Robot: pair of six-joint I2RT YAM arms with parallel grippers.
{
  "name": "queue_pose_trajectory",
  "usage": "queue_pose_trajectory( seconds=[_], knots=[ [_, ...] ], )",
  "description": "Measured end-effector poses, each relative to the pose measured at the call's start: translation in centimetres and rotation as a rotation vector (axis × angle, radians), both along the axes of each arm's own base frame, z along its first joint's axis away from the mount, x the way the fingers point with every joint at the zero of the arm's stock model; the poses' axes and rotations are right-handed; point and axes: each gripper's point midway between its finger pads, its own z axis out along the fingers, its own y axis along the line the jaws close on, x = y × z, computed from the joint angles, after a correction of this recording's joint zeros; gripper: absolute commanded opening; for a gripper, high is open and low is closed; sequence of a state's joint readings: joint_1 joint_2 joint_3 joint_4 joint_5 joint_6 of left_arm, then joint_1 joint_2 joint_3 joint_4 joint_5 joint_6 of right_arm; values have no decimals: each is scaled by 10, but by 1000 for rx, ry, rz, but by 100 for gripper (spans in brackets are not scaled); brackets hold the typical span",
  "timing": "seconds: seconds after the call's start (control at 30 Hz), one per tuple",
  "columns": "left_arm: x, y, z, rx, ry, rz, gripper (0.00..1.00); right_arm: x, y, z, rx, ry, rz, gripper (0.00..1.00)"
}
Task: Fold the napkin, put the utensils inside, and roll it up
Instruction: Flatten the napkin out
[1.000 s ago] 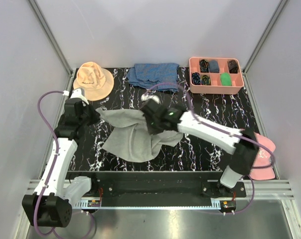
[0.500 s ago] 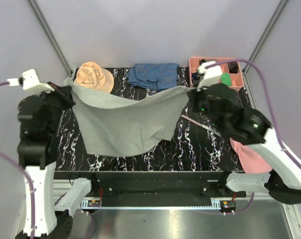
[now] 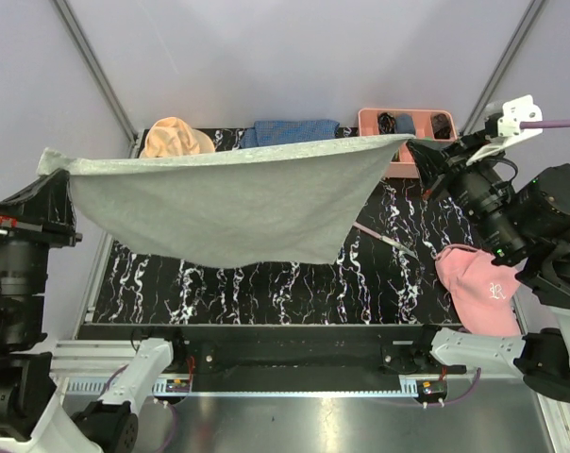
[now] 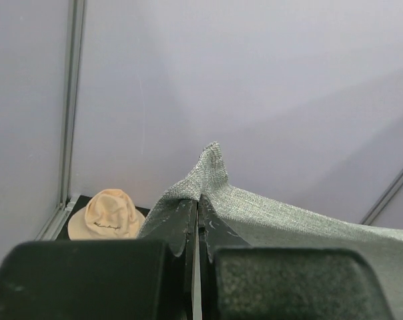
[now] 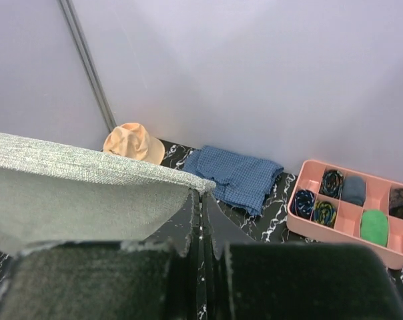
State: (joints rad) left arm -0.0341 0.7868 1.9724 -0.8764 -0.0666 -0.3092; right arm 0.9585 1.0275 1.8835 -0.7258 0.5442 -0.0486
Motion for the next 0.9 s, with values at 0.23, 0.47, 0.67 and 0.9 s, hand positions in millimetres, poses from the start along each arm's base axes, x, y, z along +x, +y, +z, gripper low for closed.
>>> queue_pose_trajectory(
  seconds=[0.23, 0.47, 0.67, 0.9],
  knots=[
    [31, -3, -40, 7, 126, -9, 0, 12, 9, -1, -45, -16, -21, 0],
    [146, 3, -180, 23, 535, 43, 0, 93, 47, -60, -207, 73, -148, 0],
    [247, 13, -308, 40, 869, 97, 0, 220, 76, -189, -377, 287, -188, 0],
    [337, 47, -429, 11, 1123, 174, 43, 348, 86, -362, -457, 532, -185, 0]
  ],
)
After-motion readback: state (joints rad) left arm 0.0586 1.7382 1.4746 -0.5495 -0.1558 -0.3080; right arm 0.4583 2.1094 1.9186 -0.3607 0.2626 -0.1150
